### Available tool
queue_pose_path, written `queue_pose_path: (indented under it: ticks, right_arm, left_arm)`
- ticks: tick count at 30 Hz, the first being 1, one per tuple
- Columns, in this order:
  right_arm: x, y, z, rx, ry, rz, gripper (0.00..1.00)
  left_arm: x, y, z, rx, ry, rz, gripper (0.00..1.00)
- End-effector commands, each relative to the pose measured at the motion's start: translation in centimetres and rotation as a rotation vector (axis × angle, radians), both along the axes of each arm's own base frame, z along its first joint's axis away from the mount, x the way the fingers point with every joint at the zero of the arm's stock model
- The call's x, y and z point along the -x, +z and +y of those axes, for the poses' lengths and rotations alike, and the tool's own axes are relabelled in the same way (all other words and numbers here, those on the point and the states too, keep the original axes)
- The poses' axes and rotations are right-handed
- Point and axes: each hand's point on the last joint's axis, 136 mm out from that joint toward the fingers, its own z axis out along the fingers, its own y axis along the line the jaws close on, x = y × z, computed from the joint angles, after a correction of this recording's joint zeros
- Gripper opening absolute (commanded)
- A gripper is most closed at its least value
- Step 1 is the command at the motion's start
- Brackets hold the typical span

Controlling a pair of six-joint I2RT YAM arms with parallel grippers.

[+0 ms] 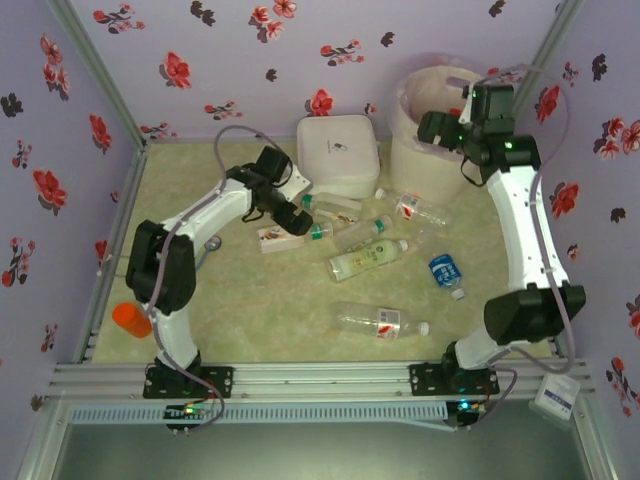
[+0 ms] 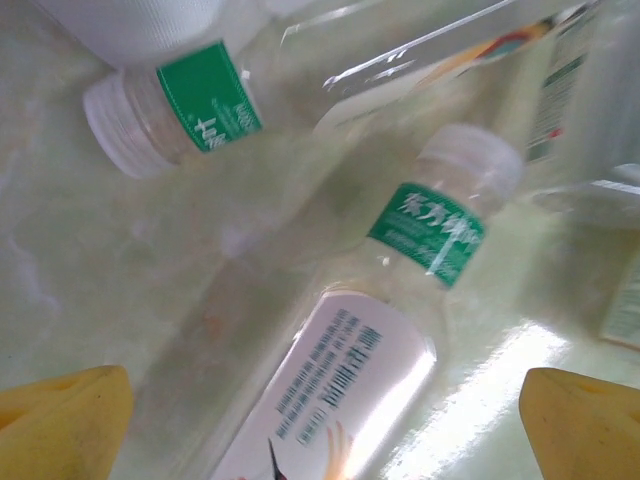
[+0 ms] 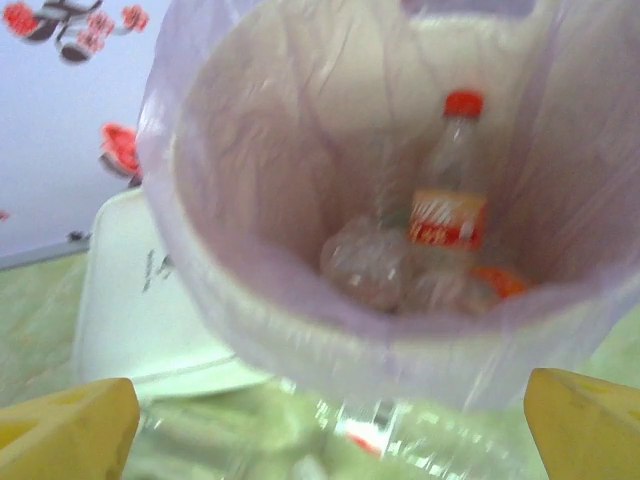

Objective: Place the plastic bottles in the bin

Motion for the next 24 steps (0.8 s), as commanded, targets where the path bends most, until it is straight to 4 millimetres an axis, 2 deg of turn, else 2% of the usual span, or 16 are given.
queue_pose_path:
  ticks: [1, 4, 7, 9, 13, 17, 19, 21, 23, 24]
  right_arm:
    - [1.7, -1.5, 1.8, -0.126, 0.050, 0.053, 0.99]
    - [3.8, -1.9, 1.3, -0.128, 0.029, 0.049, 0.99]
    - [5.4, -2.9, 0.9, -0.124, 0.012, 0.073, 0.99]
    - [6.2, -3.8, 0.9, -0.130, 0.007, 0.095, 0.99]
    - [6.7, -4.4, 1.1, -0.153, 0.009, 0.096, 0.99]
    - [6.5, -4.0, 1.9, -0.218, 0.022, 0.065, 0.99]
    - [6.3, -4.1, 2.4, -0.248, 0.035, 0.067, 0.99]
    - [6.3, -4.3, 2.8, -0.271, 0.046, 0.075, 0.99]
    - [6.3, -4.4, 2.9, -0.286, 0.048, 0.076, 0.99]
    - [6.3, -4.4, 3.0, -0.292, 0.048, 0.071, 0.99]
  left_arm:
    - [0.3, -1.1, 0.5, -0.043, -0.087, 0.032, 1.00]
    - [1.4, -1.5, 0.1, -0.016, -0.129, 0.055, 1.00]
    - [2.5, -3.0, 0.9, -0.055, -0.146, 0.113, 1.00]
    - [2.9, -4.3, 2.1, -0.128, -0.129, 0.146, 1.00]
    - [3.3, -5.4, 3.1, -0.185, -0.101, 0.187, 0.98]
    - [3.6, -6.1, 3.7, -0.225, -0.112, 0.170, 0.86]
    - [3.4, -6.2, 3.7, -0.230, -0.121, 0.136, 0.72]
    - [3.5, -6.1, 3.6, -0.231, -0.128, 0.128, 0.64]
    - [3.6, -5.9, 3.5, -0.235, -0.140, 0.129, 0.61]
    - [3.7, -5.9, 3.6, -0.239, -0.144, 0.129, 0.57]
